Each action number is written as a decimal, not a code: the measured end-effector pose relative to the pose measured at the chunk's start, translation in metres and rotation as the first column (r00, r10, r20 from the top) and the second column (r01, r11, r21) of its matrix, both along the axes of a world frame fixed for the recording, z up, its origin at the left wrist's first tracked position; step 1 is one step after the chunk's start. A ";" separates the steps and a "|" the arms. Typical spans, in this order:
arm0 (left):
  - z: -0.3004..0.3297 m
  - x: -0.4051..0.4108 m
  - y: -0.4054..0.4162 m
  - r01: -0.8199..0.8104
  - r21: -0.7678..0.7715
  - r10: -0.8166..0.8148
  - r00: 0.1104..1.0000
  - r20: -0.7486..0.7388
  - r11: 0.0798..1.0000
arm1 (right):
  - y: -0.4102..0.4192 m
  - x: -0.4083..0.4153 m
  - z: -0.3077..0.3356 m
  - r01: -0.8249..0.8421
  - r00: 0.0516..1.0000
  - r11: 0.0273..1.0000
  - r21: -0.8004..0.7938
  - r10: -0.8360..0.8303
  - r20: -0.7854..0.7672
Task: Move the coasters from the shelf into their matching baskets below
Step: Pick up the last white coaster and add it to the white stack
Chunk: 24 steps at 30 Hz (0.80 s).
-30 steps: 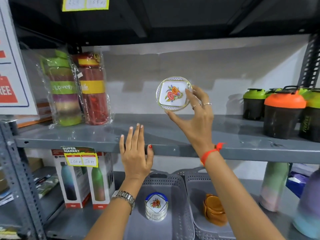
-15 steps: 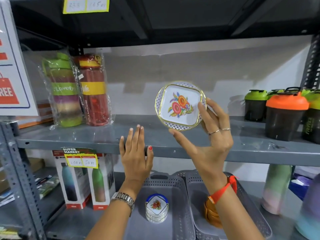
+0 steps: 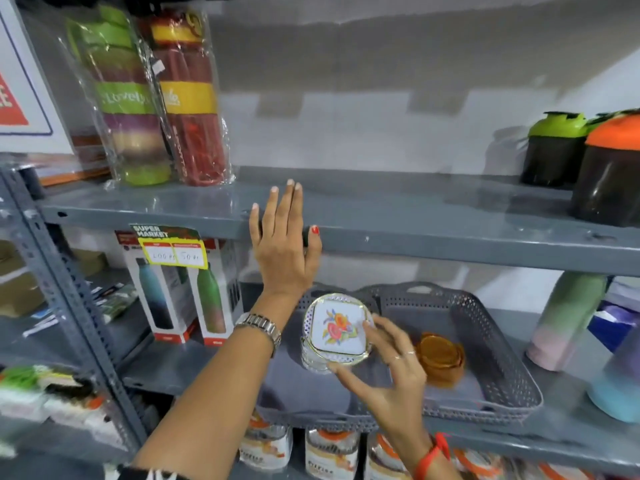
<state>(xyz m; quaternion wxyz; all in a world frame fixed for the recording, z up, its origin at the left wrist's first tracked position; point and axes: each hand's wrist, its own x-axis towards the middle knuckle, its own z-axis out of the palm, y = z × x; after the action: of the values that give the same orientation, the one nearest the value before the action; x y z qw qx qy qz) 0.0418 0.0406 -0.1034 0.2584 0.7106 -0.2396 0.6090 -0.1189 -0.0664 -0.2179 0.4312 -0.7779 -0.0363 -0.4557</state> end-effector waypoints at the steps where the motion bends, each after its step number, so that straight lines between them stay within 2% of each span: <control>1: -0.001 0.001 0.000 -0.003 0.002 0.003 1.000 0.006 1.000 | 0.002 0.008 -0.011 0.016 0.990 0.998 0.054 -0.008 -0.139; 4: -0.001 0.003 0.000 -0.010 0.000 0.010 1.000 0.018 1.000 | 0.006 0.037 -0.036 0.111 0.868 0.991 0.078 -0.058 -0.494; 7: -0.002 0.004 -0.001 -0.016 -0.008 0.016 0.999 0.033 1.000 | 0.008 0.060 -0.047 0.123 0.747 0.992 0.040 -0.066 -0.661; 13: -0.004 0.007 -0.001 -0.036 0.001 0.036 0.998 0.048 0.999 | 0.008 0.095 -0.068 0.139 0.631 0.989 -0.045 -0.123 -0.766; 17: -0.003 0.008 -0.002 -0.030 -0.009 0.030 0.998 0.062 1.000 | 0.004 0.112 -0.073 0.134 0.565 0.970 -0.203 -0.243 -0.789; 21: -0.004 0.011 -0.004 -0.037 -0.022 0.038 0.996 0.081 0.999 | -0.001 0.125 -0.080 0.078 0.488 0.919 -0.387 -0.374 -0.789; 24: -0.005 0.012 -0.004 -0.049 -0.031 0.051 0.994 0.091 0.998 | -0.003 0.131 -0.080 0.014 0.432 0.915 -0.404 -0.370 -0.823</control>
<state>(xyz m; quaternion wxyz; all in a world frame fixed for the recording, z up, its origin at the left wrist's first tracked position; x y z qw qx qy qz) 0.0539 0.0363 -0.1087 0.2418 0.6838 -0.2247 0.6508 0.0119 -0.0691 -0.2984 0.1905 -0.9596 0.2064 -0.0165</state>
